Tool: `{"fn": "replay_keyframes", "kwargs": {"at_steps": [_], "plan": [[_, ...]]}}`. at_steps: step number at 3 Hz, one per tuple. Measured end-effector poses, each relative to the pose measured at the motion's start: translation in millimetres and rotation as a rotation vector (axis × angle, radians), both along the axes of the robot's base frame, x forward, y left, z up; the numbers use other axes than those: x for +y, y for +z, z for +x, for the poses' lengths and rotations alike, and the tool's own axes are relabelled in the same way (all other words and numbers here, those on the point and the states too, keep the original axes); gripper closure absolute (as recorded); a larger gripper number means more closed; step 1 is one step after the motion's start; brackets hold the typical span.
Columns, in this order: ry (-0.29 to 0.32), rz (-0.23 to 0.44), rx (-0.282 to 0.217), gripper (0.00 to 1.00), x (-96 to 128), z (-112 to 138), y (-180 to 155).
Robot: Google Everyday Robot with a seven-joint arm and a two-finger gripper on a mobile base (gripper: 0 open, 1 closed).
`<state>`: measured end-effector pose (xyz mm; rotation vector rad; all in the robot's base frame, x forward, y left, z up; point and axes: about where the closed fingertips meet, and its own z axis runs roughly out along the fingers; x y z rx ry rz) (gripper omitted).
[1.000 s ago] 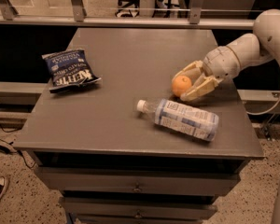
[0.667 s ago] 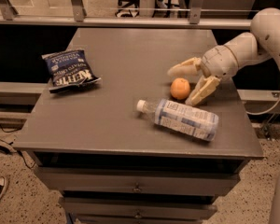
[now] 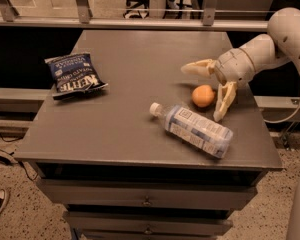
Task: Move orange near blue plastic bottle
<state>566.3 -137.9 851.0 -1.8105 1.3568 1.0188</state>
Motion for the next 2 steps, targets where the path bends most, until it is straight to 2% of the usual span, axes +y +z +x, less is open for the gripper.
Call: {"fn": "replay_keyframes", "kwargs": {"at_steps": [2], "plan": [[-0.103,-0.032,-0.034,0.0,-34.4,18.6,17.5]]}}
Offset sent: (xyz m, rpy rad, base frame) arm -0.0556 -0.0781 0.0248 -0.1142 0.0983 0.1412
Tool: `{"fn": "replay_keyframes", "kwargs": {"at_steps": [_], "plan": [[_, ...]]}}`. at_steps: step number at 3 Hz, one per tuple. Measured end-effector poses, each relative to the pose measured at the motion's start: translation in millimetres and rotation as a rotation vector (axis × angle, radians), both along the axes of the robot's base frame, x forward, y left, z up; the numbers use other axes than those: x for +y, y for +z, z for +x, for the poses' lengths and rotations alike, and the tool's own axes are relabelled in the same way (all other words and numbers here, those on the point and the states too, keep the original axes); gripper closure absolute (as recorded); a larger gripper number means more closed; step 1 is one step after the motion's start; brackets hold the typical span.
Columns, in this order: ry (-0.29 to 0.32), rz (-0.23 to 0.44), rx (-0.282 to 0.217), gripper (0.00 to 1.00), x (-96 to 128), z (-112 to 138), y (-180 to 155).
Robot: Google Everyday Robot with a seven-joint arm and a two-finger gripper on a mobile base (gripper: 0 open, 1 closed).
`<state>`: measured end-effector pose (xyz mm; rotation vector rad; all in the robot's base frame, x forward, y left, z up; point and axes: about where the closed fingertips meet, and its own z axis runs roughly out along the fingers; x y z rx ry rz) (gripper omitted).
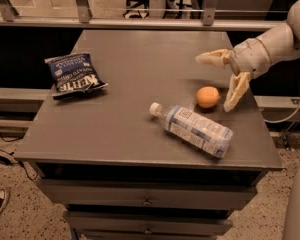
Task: Move orange near blue plastic bottle
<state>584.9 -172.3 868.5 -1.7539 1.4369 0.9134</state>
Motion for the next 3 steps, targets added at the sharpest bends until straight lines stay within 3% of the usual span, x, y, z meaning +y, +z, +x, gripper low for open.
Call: {"fn": "replay_keyframes", "kwargs": {"at_steps": [2,3], "plan": [[-0.121,-0.06,-0.018,0.0,-45.2,14.1,7.9],[-0.246,-0.118,-0.054,0.0,-89.4,7.5,41.7]]}}
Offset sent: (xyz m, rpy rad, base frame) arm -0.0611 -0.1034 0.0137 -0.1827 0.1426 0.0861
